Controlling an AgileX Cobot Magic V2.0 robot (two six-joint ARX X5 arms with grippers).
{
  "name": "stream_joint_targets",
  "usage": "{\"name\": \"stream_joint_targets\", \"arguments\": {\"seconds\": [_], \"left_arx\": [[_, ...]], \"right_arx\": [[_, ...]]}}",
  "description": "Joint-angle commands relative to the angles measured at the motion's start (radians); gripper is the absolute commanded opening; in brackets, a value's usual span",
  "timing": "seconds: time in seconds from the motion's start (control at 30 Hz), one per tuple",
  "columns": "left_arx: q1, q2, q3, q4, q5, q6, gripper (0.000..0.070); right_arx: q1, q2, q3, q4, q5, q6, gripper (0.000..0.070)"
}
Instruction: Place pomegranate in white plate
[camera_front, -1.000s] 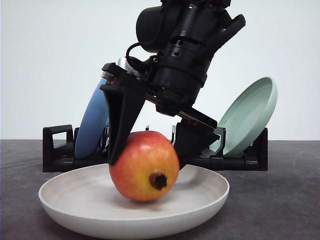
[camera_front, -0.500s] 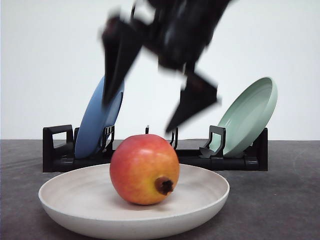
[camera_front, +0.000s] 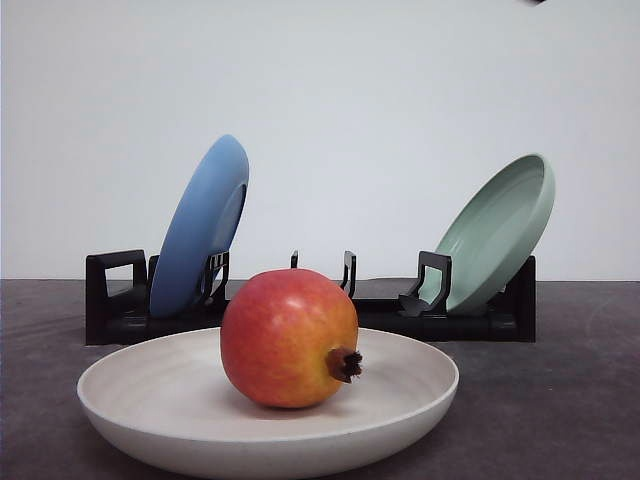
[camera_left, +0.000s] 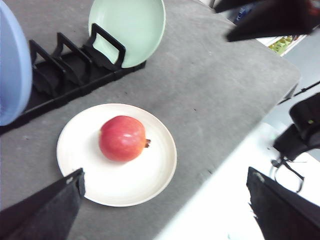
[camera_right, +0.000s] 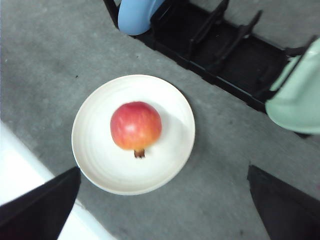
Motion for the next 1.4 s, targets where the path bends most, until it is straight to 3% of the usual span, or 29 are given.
{"name": "stream_joint_targets", "arguments": {"seconds": [0.0,0.23,0.43,0.47,0.5,0.53,0.57,0.6,0.63,1.37], "left_arx": [[-0.015,0.005,0.005,0.014,-0.020,0.037,0.0620],[-0.015,0.005,0.005,0.051,-0.068,0.083,0.0620],[-0.014,0.005,0.005,0.079,-0.071,0.083,0.0619],[-0.015,0.005,0.005,0.081,-0.072,0.085,0.0590],[-0.015,0.005,0.005,0.080,-0.072,0.091,0.0487],[-0.015,0.005,0.005,0.078,-0.072,0.097,0.0304],[-0.015,0.005,0.005,0.074,-0.072,0.102,0.0071],[-0.015,0.005,0.005,0.072,-0.077,0.102,0.0027],[-0.014,0.005,0.005,0.072,-0.082,0.102,0.0011],[-0.014,0.005,0.006,0.073,-0.084,0.102,0.0000]], "right_arx": [[0.007,-0.058,-0.039,0.022,0.009,0.000,0.0700],[0.007,-0.315,-0.271,0.204,0.011,0.020,0.0700],[0.007,-0.398,-0.385,0.296,0.010,0.034,0.0700],[0.007,-0.398,-0.386,0.293,0.011,0.034,0.0700],[0.007,-0.396,-0.386,0.292,0.010,0.034,0.0680],[0.007,-0.395,-0.386,0.292,0.008,0.036,0.0571],[0.007,-0.394,-0.386,0.292,0.007,0.036,0.0316],[0.007,-0.394,-0.386,0.292,0.008,0.034,0.0072],[0.007,-0.394,-0.386,0.296,0.013,0.031,0.0035],[0.007,-0.396,-0.386,0.342,0.026,0.033,0.0037]]}}
